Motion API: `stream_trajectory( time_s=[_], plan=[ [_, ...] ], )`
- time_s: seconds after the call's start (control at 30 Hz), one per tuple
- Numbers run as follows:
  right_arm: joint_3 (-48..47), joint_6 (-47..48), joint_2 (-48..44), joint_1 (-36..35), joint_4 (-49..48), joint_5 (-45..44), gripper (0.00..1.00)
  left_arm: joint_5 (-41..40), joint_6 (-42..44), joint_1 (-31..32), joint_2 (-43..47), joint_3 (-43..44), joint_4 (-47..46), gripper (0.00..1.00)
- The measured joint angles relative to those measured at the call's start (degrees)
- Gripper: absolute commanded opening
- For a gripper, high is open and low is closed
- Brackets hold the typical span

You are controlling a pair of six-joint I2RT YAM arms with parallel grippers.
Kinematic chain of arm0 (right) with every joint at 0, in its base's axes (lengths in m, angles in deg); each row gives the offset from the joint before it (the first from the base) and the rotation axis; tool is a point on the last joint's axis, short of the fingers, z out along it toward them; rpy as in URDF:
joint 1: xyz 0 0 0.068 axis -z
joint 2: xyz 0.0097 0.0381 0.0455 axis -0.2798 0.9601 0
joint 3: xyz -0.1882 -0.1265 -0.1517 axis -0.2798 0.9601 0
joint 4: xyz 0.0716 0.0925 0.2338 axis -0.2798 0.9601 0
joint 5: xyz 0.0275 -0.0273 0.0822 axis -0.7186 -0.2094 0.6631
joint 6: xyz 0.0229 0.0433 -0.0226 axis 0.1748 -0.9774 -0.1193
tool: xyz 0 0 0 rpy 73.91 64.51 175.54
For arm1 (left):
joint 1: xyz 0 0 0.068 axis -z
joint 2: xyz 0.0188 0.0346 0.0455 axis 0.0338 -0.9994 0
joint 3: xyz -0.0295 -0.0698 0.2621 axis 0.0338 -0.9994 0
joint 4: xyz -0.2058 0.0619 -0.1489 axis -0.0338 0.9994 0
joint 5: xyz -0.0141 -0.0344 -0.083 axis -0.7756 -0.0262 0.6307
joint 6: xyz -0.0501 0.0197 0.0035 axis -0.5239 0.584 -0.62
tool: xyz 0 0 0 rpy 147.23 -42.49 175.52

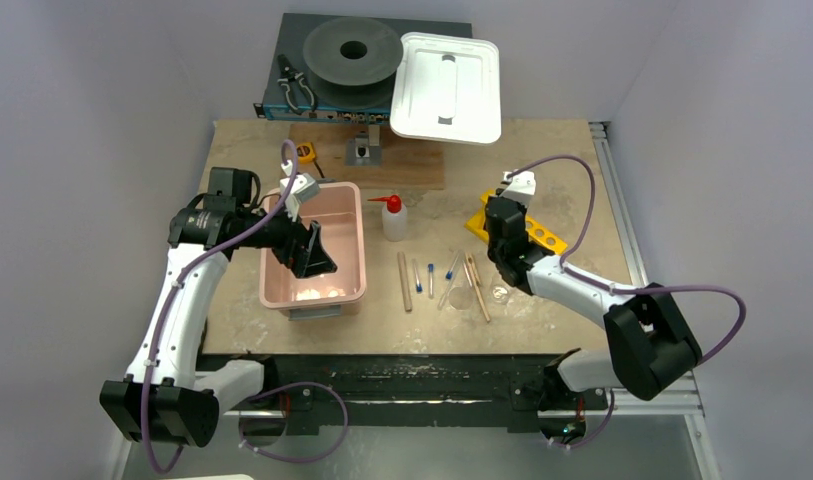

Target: Organize the chemistry lab equipment

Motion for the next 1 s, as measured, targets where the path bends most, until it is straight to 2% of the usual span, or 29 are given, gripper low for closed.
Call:
stream_trajectory(
  time_s=[0.97, 1.0],
  plan=[
    [-1.2, 0.0, 4.3, 0.0, 1.1, -1.1, 0.0, -0.1, 1.3, 0.0, 0.1, 0.0, 0.1, 1.0],
    [-1.2, 0.0, 4.3, 0.0, 1.3, -1.0, 0.05, -0.1, 1.3, 0.0, 0.1, 0.0, 0.1, 1.0]
  ],
)
